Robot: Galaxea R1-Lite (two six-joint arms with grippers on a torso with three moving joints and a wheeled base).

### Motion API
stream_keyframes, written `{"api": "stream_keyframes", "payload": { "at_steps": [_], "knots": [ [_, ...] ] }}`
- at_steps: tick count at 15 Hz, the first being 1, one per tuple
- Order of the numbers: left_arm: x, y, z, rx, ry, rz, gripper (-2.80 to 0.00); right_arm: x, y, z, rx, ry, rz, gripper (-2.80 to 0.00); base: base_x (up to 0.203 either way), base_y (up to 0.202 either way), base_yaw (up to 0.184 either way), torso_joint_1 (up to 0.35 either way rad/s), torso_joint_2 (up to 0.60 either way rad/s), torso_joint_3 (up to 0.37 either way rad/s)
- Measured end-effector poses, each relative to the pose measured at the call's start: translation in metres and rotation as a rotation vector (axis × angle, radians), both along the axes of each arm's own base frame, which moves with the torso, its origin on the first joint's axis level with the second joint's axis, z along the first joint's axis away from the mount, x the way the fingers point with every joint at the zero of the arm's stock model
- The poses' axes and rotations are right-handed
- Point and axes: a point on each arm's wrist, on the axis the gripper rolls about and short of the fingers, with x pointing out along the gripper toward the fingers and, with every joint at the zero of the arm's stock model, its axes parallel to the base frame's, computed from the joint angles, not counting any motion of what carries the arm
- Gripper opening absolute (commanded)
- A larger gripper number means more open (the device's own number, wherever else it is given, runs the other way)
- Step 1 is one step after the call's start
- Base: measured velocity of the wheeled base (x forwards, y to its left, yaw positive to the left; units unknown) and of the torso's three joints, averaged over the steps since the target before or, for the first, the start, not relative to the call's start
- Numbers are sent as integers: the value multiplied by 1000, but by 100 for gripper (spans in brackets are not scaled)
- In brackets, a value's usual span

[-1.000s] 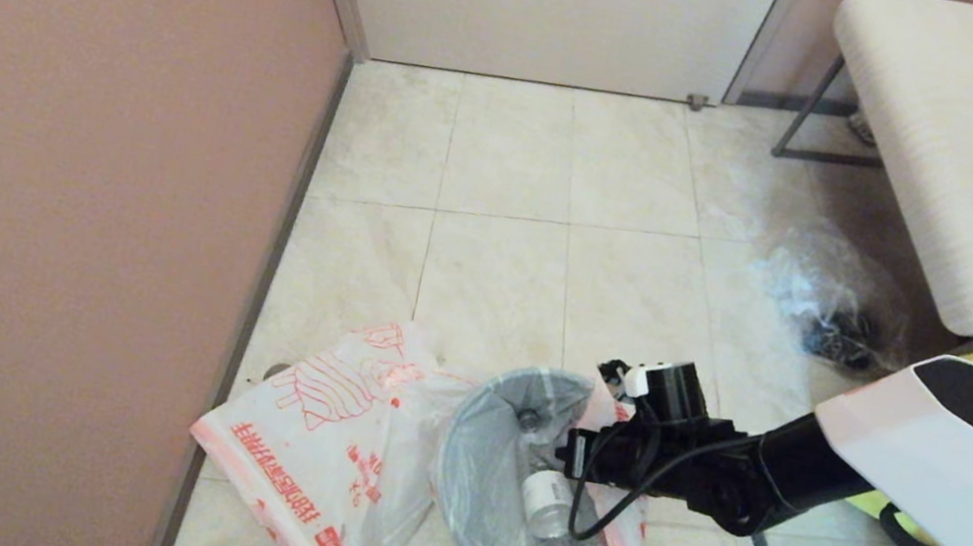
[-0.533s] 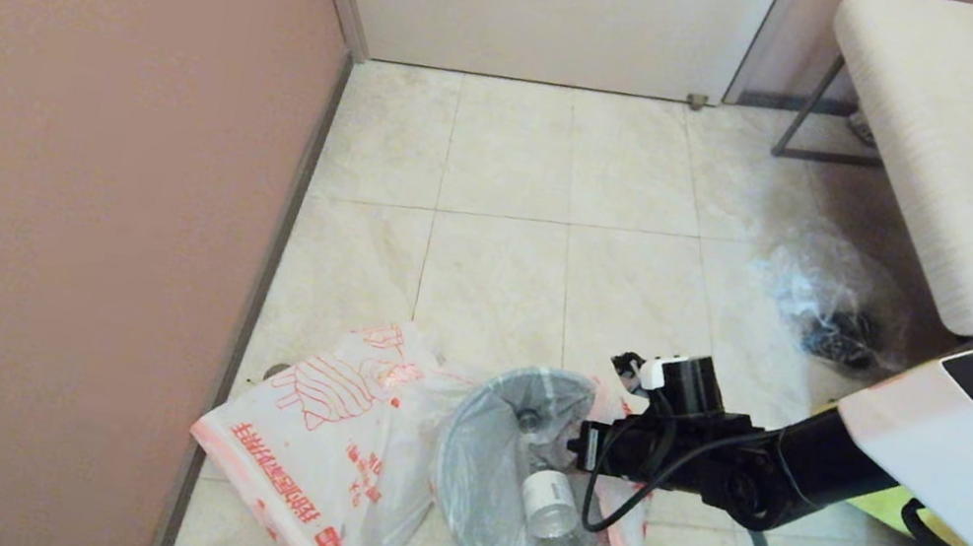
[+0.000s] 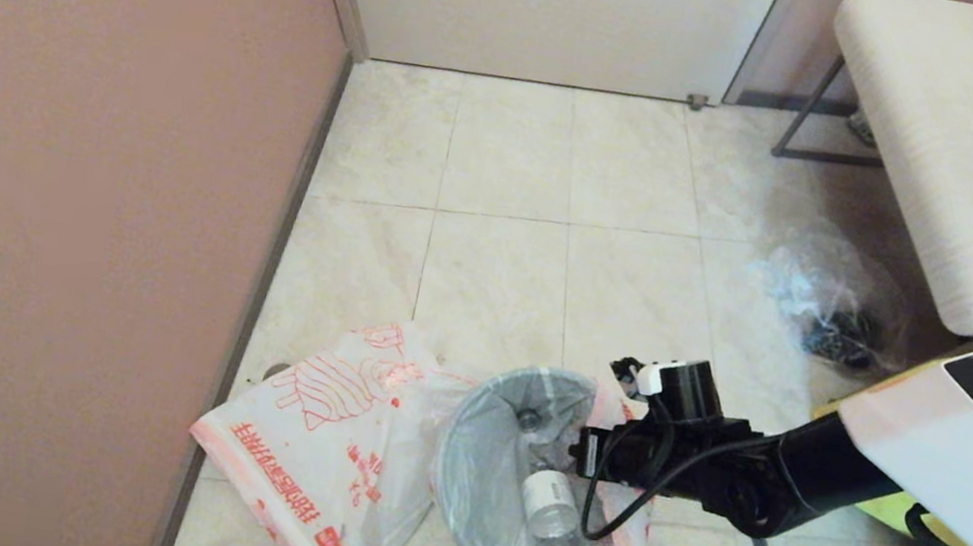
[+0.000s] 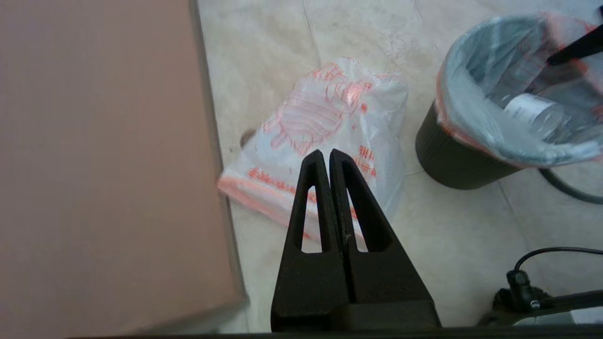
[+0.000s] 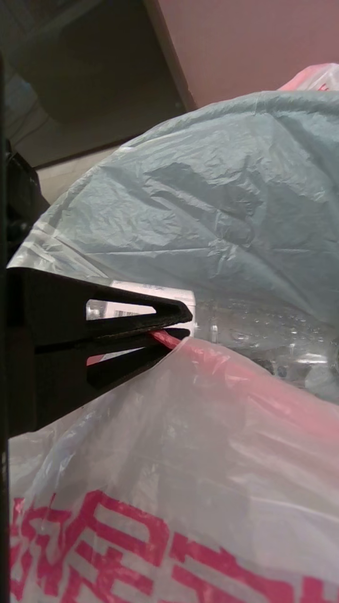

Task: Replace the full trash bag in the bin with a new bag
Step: Place the trash bag on the floor

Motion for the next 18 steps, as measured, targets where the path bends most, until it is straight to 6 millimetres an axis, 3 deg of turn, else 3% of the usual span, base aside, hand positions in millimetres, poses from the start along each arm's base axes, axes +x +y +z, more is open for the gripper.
{"api": "stream_keyframes", "payload": {
  "at_steps": [2,4,7,9,12,15,18],
  "knots": [
    [-2,-1,33,2,-36,-48,-280,-3,0,0,-2,5,2,-280,0,0,0,0,0,0],
    [9,-3,62,24,18,-146,-280,-9,7,2,-3,7,21,-280,0,0,0,0,0,0],
    [52,-7,85,84,218,-347,-280,-15,13,8,-11,-3,27,-280,0,0,0,0,0,0],
    [97,-13,91,80,392,-473,-280,-17,13,9,-16,-3,26,-280,0,0,0,0,0,0],
    [172,-31,75,61,660,-604,-280,-16,13,11,-18,-15,22,-280,0,0,0,0,0,0],
    [243,-59,32,41,849,-685,-280,-17,13,11,-19,-12,21,-280,0,0,0,0,0,0],
    [309,-93,-10,-19,899,-709,-280,-17,13,9,-22,-9,21,-280,0,0,0,0,0,0]
  ]
}}
